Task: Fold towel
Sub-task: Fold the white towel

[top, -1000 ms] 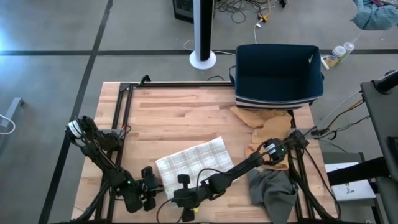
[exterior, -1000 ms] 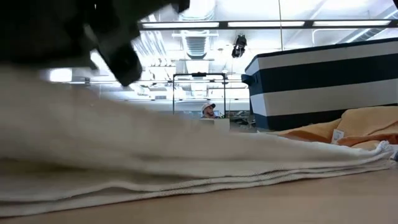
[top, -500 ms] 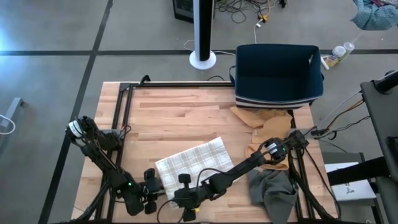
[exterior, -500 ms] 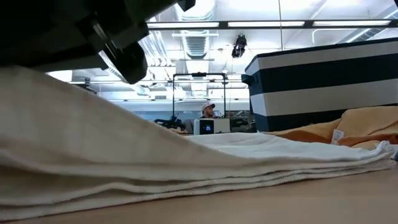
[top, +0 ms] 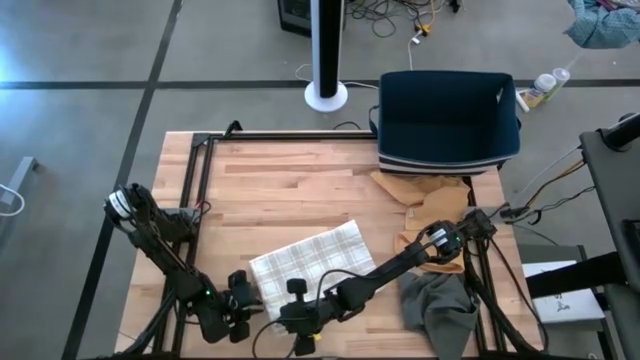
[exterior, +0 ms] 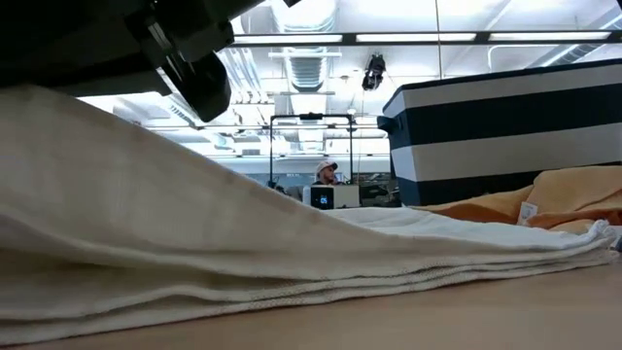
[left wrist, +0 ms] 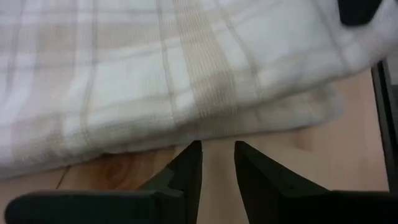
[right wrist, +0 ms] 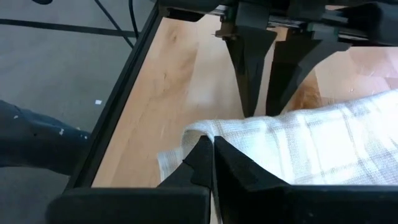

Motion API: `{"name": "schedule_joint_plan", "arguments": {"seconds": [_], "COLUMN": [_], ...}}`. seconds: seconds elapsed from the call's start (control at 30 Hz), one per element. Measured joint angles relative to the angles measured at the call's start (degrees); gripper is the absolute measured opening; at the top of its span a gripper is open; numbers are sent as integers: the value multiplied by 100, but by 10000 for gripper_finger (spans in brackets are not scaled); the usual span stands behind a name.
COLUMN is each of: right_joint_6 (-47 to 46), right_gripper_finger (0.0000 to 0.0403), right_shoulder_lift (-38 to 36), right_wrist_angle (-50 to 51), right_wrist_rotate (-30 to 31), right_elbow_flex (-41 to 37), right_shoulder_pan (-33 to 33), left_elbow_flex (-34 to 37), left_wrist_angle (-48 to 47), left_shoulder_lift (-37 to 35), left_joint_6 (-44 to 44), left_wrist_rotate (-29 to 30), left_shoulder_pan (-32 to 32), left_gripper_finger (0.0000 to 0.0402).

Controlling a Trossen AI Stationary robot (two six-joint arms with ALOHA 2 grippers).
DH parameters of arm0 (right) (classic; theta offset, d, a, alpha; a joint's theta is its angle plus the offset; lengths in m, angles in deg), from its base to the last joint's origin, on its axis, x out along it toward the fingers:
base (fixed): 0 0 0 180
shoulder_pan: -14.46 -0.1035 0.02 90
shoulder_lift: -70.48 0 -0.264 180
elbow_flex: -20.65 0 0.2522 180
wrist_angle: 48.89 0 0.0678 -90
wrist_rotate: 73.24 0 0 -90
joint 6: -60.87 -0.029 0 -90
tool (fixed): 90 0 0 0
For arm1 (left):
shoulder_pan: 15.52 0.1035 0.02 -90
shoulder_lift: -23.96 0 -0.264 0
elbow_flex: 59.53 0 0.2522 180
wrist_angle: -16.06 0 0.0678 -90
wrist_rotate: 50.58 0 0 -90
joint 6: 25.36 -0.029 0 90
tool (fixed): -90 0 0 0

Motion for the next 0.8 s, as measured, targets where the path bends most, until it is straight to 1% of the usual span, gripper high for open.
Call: {"name": "schedule_joint_plan", "arguments": {"seconds": [0.1,0.23,0.43,0.53,0.63,0.8], "right_joint_6": [0,11,48,48,1,-85], "right_gripper_finger": [0,0,0,0,0,0], "right_shoulder_lift": [-1,-2,-2,-2,33,133], "right_wrist_angle": [0,-2,-83,-81,-169,-248], "right_wrist_rotate": [0,0,-10,-170,-197,-189], "right_elbow_flex": [0,0,0,-2,-2,-25], "right_shoulder_pan": [0,0,-5,-31,-80,-89], "left_elbow_flex": [0,61,383,550,664,720], "left_wrist_angle": [19,112,468,534,657,915], "left_shoulder_lift": [0,22,107,96,85,81], "left_joint_6": [-7,-36,32,185,297,164], "left_wrist_rotate": [240,383,399,492,537,545], "left_shoulder_pan": [0,15,76,83,92,92], "left_gripper_finger": [87,87,87,87,87,87]}}
